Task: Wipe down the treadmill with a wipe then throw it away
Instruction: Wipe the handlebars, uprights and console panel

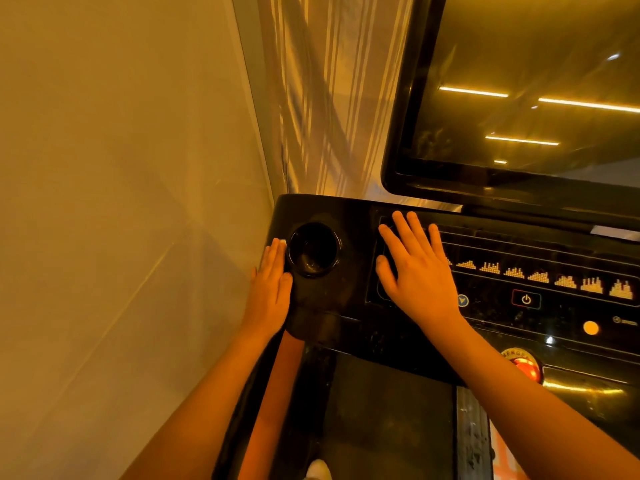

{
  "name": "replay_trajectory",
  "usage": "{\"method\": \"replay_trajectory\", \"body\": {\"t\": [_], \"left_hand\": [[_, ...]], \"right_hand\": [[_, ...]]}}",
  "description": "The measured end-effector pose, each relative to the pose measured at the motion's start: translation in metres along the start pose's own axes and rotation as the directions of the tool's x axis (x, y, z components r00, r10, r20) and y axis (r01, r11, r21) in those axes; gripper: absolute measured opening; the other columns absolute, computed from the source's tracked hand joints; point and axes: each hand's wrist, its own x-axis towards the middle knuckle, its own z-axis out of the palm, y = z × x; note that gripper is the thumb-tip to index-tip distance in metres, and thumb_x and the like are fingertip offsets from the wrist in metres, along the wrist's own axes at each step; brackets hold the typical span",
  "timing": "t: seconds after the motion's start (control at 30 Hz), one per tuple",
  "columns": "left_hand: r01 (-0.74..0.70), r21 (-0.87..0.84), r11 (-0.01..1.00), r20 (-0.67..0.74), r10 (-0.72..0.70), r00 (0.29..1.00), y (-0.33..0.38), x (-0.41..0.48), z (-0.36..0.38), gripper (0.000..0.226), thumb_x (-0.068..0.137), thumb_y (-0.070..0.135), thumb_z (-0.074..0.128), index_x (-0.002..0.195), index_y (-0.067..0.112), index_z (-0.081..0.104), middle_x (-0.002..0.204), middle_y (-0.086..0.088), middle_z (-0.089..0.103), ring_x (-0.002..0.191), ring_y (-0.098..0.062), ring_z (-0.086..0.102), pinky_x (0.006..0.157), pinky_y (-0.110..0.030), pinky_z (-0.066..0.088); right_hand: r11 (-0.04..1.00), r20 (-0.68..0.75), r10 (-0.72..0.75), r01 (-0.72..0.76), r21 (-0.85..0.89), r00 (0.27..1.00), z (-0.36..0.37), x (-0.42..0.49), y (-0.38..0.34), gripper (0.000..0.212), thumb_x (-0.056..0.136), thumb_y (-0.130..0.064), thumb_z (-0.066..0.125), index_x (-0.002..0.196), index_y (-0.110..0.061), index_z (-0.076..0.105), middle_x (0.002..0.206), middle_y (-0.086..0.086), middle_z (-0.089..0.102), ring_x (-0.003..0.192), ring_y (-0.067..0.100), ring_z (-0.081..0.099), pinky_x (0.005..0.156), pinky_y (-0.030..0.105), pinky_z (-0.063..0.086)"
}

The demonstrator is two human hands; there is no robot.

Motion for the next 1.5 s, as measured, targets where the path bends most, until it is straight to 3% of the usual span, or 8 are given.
{"method": "replay_trajectory", "body": {"t": [0.2,0.4,0.57,0.73,0.97,1.17,1.4,1.5], "left_hand": [[0.081,0.024,0.996,-0.113,-0.078,0.991,0.015,-0.021,0.022,0.06,0.108,0.037,0.023,0.164,0.024,0.004,0.171,0.007,0.002,0.157,-0.007,-0.003,0.126,-0.042,-0.005],[0.17,0.014,0.985,-0.095,-0.168,0.981,0.006,-0.014,0.007,0.059,0.109,0.037,0.021,0.164,0.028,0.004,0.172,0.006,0.002,0.154,-0.003,-0.001,0.127,-0.049,-0.006],[0.078,0.05,0.996,-0.077,-0.074,0.994,0.029,-0.046,0.028,0.063,0.106,0.035,0.022,0.164,0.022,0.0,0.17,0.009,-0.005,0.156,-0.006,-0.008,0.126,-0.043,-0.008],[0.16,0.069,0.985,-0.093,-0.153,0.984,0.024,-0.032,0.018,0.063,0.108,0.038,0.022,0.164,0.019,0.0,0.171,0.004,-0.004,0.156,-0.009,-0.005,0.126,-0.047,-0.006],[0.138,0.153,0.979,-0.08,-0.127,0.989,0.04,-0.059,0.042,0.069,0.103,0.05,0.014,0.163,0.02,-0.002,0.169,0.006,-0.009,0.157,-0.011,-0.009,0.127,-0.039,-0.003],[0.299,0.073,0.951,-0.165,-0.284,0.945,0.08,-0.062,0.056,0.074,0.1,0.052,0.013,0.163,0.017,-0.005,0.171,0.0,-0.01,0.157,-0.014,-0.011,0.126,-0.04,-0.007],[0.229,0.197,0.953,-0.122,-0.208,0.97,0.083,-0.079,0.063,0.071,0.1,0.052,0.006,0.161,0.021,-0.012,0.169,0.004,-0.017,0.156,-0.012,-0.017,0.126,-0.04,-0.009],[0.114,0.248,0.962,-0.059,-0.102,0.993,0.09,-0.092,0.071,0.07,0.104,0.057,0.003,0.161,0.022,-0.015,0.169,0.003,-0.021,0.155,-0.012,-0.02,0.124,-0.038,-0.013]], "right_hand": [[1.0,0.023,-0.003,0.003,-0.015,1.0,-0.002,0.0,-0.001,0.056,0.104,-0.04,0.037,0.153,-0.014,0.044,0.165,0.014,0.031,0.157,0.031,0.017,0.126,0.053,0.009],[1.0,0.025,-0.016,0.016,-0.005,1.0,-0.003,-0.001,0.0,0.053,0.106,-0.037,0.044,0.154,-0.014,0.042,0.166,0.014,0.028,0.157,0.032,0.016,0.127,0.053,0.009],[1.0,0.02,-0.013,0.013,-0.005,1.0,-0.005,-0.001,0.0,0.053,0.106,-0.037,0.044,0.154,-0.014,0.042,0.166,0.015,0.028,0.157,0.033,0.017,0.126,0.054,0.01],[1.0,0.019,-0.023,0.023,-0.003,1.0,-0.005,-0.001,0.0,0.053,0.106,-0.037,0.043,0.154,-0.014,0.042,0.166,0.016,0.028,0.156,0.034,0.017,0.126,0.055,0.011],[1.0,0.01,-0.023,0.023,0.001,1.0,-0.005,-0.001,0.001,0.054,0.106,-0.037,0.043,0.154,-0.014,0.041,0.166,0.015,0.028,0.156,0.034,0.017,0.126,0.054,0.01],[1.0,0.002,-0.029,0.029,0.005,1.0,-0.003,0.0,0.001,0.053,0.105,-0.036,0.043,0.153,-0.014,0.042,0.165,0.016,0.029,0.156,0.034,0.017,0.126,0.054,0.009],[0.999,0.0,-0.03,0.03,0.012,1.0,-0.004,-0.001,0.001,0.053,0.105,-0.036,0.043,0.153,-0.013,0.043,0.165,0.016,0.03,0.156,0.034,0.018,0.126,0.054,0.01],[0.999,0.001,-0.032,0.032,0.012,0.999,-0.005,-0.001,0.001,0.053,0.105,-0.036,0.043,0.153,-0.013,0.043,0.165,0.016,0.03,0.156,0.034,0.018,0.126,0.054,0.01]]}}
